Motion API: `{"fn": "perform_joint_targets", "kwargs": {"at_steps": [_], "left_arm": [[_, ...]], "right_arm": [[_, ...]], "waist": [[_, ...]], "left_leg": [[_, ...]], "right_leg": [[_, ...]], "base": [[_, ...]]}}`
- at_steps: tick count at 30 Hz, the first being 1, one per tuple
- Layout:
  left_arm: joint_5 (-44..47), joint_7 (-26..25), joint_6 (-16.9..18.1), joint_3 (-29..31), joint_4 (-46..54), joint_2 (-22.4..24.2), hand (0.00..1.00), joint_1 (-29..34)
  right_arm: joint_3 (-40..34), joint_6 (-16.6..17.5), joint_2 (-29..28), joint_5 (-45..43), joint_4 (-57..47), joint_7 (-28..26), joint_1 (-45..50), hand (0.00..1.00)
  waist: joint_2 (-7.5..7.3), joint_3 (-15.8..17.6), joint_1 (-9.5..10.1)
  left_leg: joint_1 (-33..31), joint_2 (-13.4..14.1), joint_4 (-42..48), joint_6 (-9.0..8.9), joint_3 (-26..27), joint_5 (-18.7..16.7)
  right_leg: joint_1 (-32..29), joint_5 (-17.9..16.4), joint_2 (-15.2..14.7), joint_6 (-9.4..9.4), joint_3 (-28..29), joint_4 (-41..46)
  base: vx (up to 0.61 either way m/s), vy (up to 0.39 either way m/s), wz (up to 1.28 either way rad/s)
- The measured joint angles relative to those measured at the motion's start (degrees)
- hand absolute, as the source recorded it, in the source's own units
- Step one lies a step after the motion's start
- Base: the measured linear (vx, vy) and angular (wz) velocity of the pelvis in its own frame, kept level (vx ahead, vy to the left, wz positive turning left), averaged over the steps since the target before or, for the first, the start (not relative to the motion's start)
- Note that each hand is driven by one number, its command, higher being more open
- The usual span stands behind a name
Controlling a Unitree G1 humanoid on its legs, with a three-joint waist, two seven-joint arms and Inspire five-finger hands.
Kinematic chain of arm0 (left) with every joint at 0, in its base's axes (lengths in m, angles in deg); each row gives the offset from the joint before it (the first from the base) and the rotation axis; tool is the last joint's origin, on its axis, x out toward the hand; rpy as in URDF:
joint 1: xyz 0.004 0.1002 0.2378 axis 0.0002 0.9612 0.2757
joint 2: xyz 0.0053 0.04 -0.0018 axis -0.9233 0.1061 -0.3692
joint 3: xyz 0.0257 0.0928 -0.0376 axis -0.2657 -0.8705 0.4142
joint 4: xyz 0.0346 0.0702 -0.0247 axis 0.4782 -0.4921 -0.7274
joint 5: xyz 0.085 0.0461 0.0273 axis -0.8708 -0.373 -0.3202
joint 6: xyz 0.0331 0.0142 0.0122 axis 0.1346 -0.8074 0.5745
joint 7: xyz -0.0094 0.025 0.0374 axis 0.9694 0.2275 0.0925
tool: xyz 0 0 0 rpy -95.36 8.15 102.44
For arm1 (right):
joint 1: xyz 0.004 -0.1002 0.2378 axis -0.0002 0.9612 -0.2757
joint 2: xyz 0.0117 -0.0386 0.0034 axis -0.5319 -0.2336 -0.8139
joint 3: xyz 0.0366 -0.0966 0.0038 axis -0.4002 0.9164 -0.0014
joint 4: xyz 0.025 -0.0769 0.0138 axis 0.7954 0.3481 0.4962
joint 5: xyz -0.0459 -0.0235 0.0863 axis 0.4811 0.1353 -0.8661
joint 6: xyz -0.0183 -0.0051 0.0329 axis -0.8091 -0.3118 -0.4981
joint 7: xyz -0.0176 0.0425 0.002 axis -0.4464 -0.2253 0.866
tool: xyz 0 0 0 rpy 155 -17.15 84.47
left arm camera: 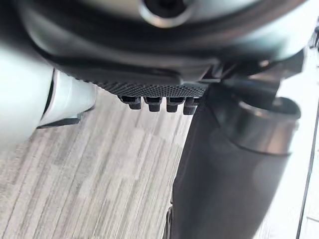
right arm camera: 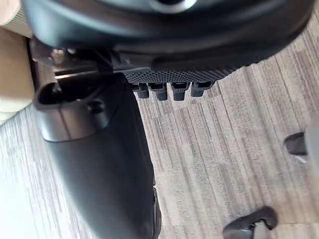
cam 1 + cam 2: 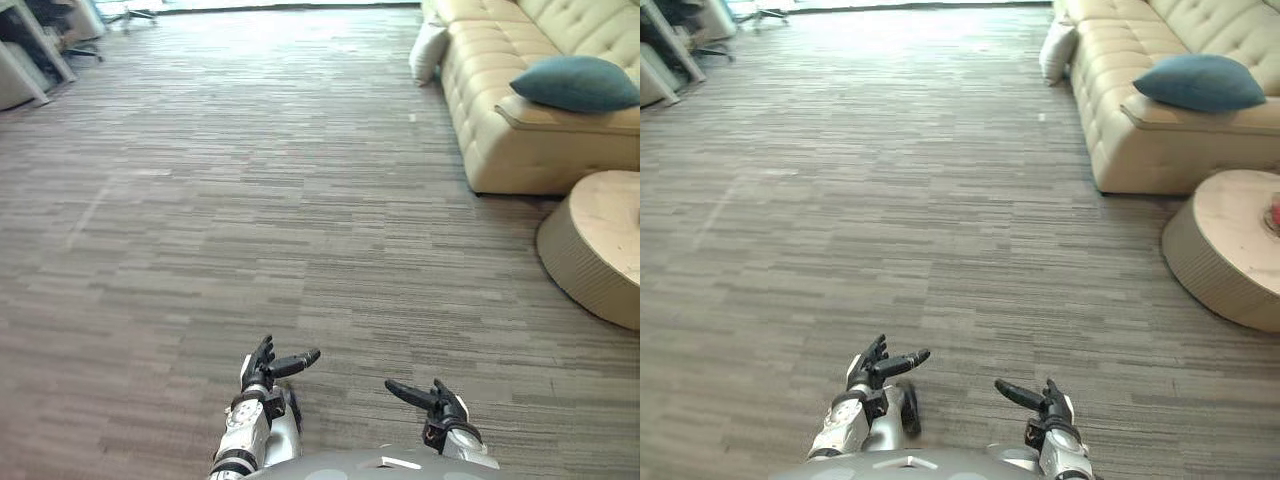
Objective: Pick up cushions and gather them together orderly.
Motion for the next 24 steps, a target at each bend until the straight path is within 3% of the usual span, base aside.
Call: {"fn": "perform_joint_targets", "kwargs": {"at_steps": [1, 2, 3, 4, 5, 6, 7, 8, 9, 10, 11, 12, 13, 14, 15, 16, 18, 19, 20, 21, 22, 23, 24], "left_arm": [[-0.1, -0.4, -0.5, -0.1, -0.6, -0.8, 1.00, -0.7], [-0.1, -0.5, -0.6, -0.1, -0.7, -1.0, 1.00, -0.9], [0.0, -0.9, -0.7, -0.1, -0.7, -1.7, 1.00, -1.1], [0.0, -1.1, -1.0, -0.1, -0.8, -2.5, 1.00, -1.2], [0.0, -1.4, -1.0, -0.4, -1.5, -3.1, 1.00, -1.0], [0.0, -2.0, -1.1, -0.6, -1.8, -3.0, 1.00, -0.9], [0.0, -2.3, -1.1, -0.7, -1.9, -3.3, 1.00, -0.8], [0.1, -2.8, -1.1, -0.7, -3.3, -4.0, 1.00, -1.0], [0.1, -3.1, -1.7, -0.7, -4.3, -3.9, 1.00, -1.2], [0.1, -3.2, -2.1, -0.9, -5.1, -3.6, 1.00, -0.7], [0.1, -3.2, -2.2, -1.0, -5.8, -3.6, 1.00, -0.5], [0.1, -3.2, -2.4, -1.0, -6.9, -3.5, 1.00, 0.0], [0.1, -3.2, -2.6, -1.0, -7.2, -3.7, 1.00, 0.4], [0.1, -3.1, -2.6, -1.1, -7.2, -4.5, 1.00, 0.8], [0.1, -3.2, -2.7, -1.5, -7.9, -4.4, 1.00, 1.0], [0.0, -2.6, -2.7, -2.4, -8.3, -4.3, 1.00, 1.1], [0.0, -2.1, -2.7, -2.7, -8.3, -3.6, 1.00, 0.5], [-0.1, -1.9, -2.6, -2.6, -8.2, -2.7, 1.00, 0.5], [-0.1, -1.7, -2.2, -2.6, -8.2, -2.1, 1.00, 0.5], [-0.2, -1.6, -1.9, -2.3, -7.9, -1.9, 1.00, 0.6], [-0.1, -1.6, -2.0, -1.6, -6.1, -0.8, 1.00, 0.6], [-0.1, -1.4, -2.0, -0.4, -5.5, 0.0, 1.00, 0.6], [-0.1, -1.5, -2.0, 0.1, -5.4, 0.0, 1.00, 0.8]], "right_arm": [[-0.1, 0.0, -1.1, 0.4, 0.0, 0.2, 0.7, 1.00], [-0.2, -0.1, -1.2, 0.5, 0.0, 0.2, 0.8, 1.00], [-0.2, -0.2, -1.9, 1.0, 0.2, 0.2, 0.9, 1.00], [-0.1, -0.5, -2.3, 1.1, 0.1, 0.0, 0.6, 1.00], [-0.1, -0.3, -1.8, 1.6, -0.1, 0.3, 1.0, 1.00], [0.1, 0.3, -0.6, 1.9, -0.5, 0.4, 1.7, 1.00], [0.1, 0.6, -0.4, 2.1, -0.6, 0.4, 1.6, 1.00], [0.4, 0.9, -0.4, 2.1, -1.0, 0.3, 0.7, 1.00], [0.4, 0.9, -0.4, 2.3, -1.7, 0.2, 0.2, 1.00], [0.2, 1.0, 0.4, 2.7, -3.4, -0.2, 0.1, 1.00], [0.2, 1.3, 0.9, 3.0, -4.1, -0.2, 0.0, 1.00], [0.0, 1.9, 1.9, 3.3, -4.0, -0.1, -0.7, 1.00], [-0.2, 1.8, 2.0, 3.3, -3.9, 0.1, -0.5, 1.00], [-0.1, 1.8, 1.7, 3.1, -3.8, 0.2, 0.7, 1.00], [-0.5, 1.6, 2.3, 2.9, -2.9, 0.0, 0.2, 1.00], [-0.7, 1.5, 2.9, 3.2, -2.0, 0.1, -1.2, 1.00], [-2.2, 1.7, 2.8, 3.4, -1.6, 0.4, -2.0, 1.00], [-2.8, 1.5, 2.8, 3.4, -0.7, 0.4, -1.2, 1.00], [-2.7, 1.2, 2.7, 3.4, -0.5, 0.4, 0.0, 1.00], [-2.6, 1.1, 2.2, 2.9, -0.9, 0.3, 1.1, 1.00], [-1.6, 0.7, 2.0, 3.3, -0.7, 0.1, 1.4, 1.00], [-1.0, 0.5, 2.8, 3.5, -0.5, -0.2, 1.2, 1.00], [-0.7, 0.4, 2.8, 3.5, 0.0, -0.1, 0.9, 1.00]], "waist": [[-2.82, -0.7, -0.08], [-3.28, -0.8, -0.06], [-4.18, -0.6, -0.01], [-4.17, -0.2, 0.02], [-4.41, -0.5, -0.57], [-3.97, -1.1, -1.26], [-3.93, -1.0, -1.27], [-4.57, -0.3, -1.26], [-3.11, 0.5, -1.74], [-1.28, 1.1, -2.09], [-0.56, 1.4, -2.51], [0.76, 2.2, -3.03], [0.58, 2.1, -3.15], [-1.46, 1.2, -3.18], [0.27, 1.1, -3.21], [0.99, 0.6, -2.62], [0.43, 0.9, -3.23], [0.75, 0.7, -3.36], [1.12, 0.4, -3.57], [0.35, -0.3, -3.59], [1.09, -0.4, -3.29], [2.11, -0.5, -3.08], [2.28, -0.7, -3.01]], "left_leg": [[-0.1, -1.1, 3.7, 0.93, 1.0, -1.8], [0.0, -1.4, 4.6, 1.51, 1.3, -2.7], [0.8, -1.2, 7.8, 2.24, 2.4, -4.6], [0.8, -0.5, 12.4, 3.22, 3.8, -5.9], [3.5, -1.6, 13.1, 3.23, 4.8, -8.9], [9.4, -3.0, 7.4, 3.15, 4.9, -14.0], [11.4, -3.5, 6.0, 0.84, 4.8, -15.2], [15.0, -4.7, 4.8, 1.30, 4.8, -16.6], [19.2, -4.0, 2.3, 0.07, 4.3, -17.7], [23.1, -2.8, -0.8, -0.33, 4.0, -18.3], [25.8, -1.9, -2.7, -0.84, 3.8, -18.0], [30.0, -0.6, -5.1, -1.39, 3.8, -17.6], [32.6, 0.2, -6.3, -1.64, 3.6, -17.7], [35.4, -0.2, -7.6, -3.10, 3.3, -18.1], [37.4, 1.7, -8.2, -4.43, 1.9, -18.5], [37.0, 1.5, -8.5, -4.99, 0.1, -18.6], [37.0, -1.1, -9.9, -5.07, -1.5, -17.0], [36.6, -1.7, -8.8, -4.98, -2.2, -12.8], [35.0, -1.4, -4.0, -4.93, -2.3, -10.5], [32.3, -0.5, 3.3, -6.61, -3.4, -9.3], [23.3, 2.7, 22.6, -11.71, -7.3, -6.0], [17.7, 5.2, 34.5, -12.24, -7.1, -6.4], [15.5, 6.1, 38.0, -11.65, -6.1, -6.9]], "right_leg": [[-1.4, -1.1, -2.8, 1.89, 0.8, 4.2], [-2.2, -1.0, -3.3, 1.99, 0.8, 6.5], [-4.2, 0.3, -4.0, 3.03, 0.7, 14.0], [-5.7, 2.9, -4.0, 2.63, 0.1, 20.6], [-9.7, 9.3, -5.2, 4.13, -3.1, 33.9], [-14.1, 14.7, -7.4, 5.23, -5.6, 45.5], [-16.0, 13.4, -8.4, 4.94, -6.6, 50.1], [-22.0, 9.8, -10.7, 4.39, -7.2, 57.6], [-26.6, 7.3, -10.7, 3.92, -9.0, 59.1], [-31.0, 4.9, -10.5, 3.97, -11.5, 57.9], [-33.3, 3.7, -10.4, 3.84, -13.3, 55.5], [-36.4, 2.8, -10.4, 3.76, -15.6, 48.4], [-38.5, 3.4, -10.6, 4.42, -16.5, 39.9], [-39.5, 10.6, -11.0, 4.34, -16.2, 26.7], [-37.7, 10.7, -9.6, 0.23, -18.0, 27.4], [-37.2, 10.1, -8.3, -0.62, -17.8, 26.9], [-35.3, 9.0, -8.7, -2.26, -17.5, 27.0], [-32.3, 8.4, -8.4, -2.75, -18.4, 26.0], [-29.6, 7.5, -7.7, -2.33, -19.3, 24.8], [-27.3, 5.2, -7.6, -1.20, -19.0, 23.0], [-23.7, 3.4, -5.5, -0.96, -18.6, 20.0], [-21.0, 3.4, -3.6, -0.97, -18.5, 17.9], [-19.0, 3.3, -3.0, -1.01, -18.2, 16.4]], "base": [[0.66, 0.167, -0.51], [0.65, 0.162, -0.37], [0.51, 0.127, -0.17], [0.50, 0.176, -0.07], [0.68, 0.250, 0.09], [0.55, 0.216, 0.20], [0.65, 0.097, 0.21], [0.60, -0.028, 0.13], [0.85, -0.065, 0.08], [0.51, -0.053, 0.10], [0.67, -0.121, 0.24], [0.56, -0.128, 0.36], [0.87, -0.245, 0.55], [0.78, -0.275, 0.47], [0.91, -0.316, 0.16], [0.80, -0.267, -0.08], [0.48, -0.182, 0.09], [0.27, -0.157, 0.45], [0.27, -0.177, 0.61], [0.33, -0.235, 0.48], [0.38, -0.217, 0.13], [0.37, -0.173, -0.13], [0.32, -0.057, -0.26]]}}
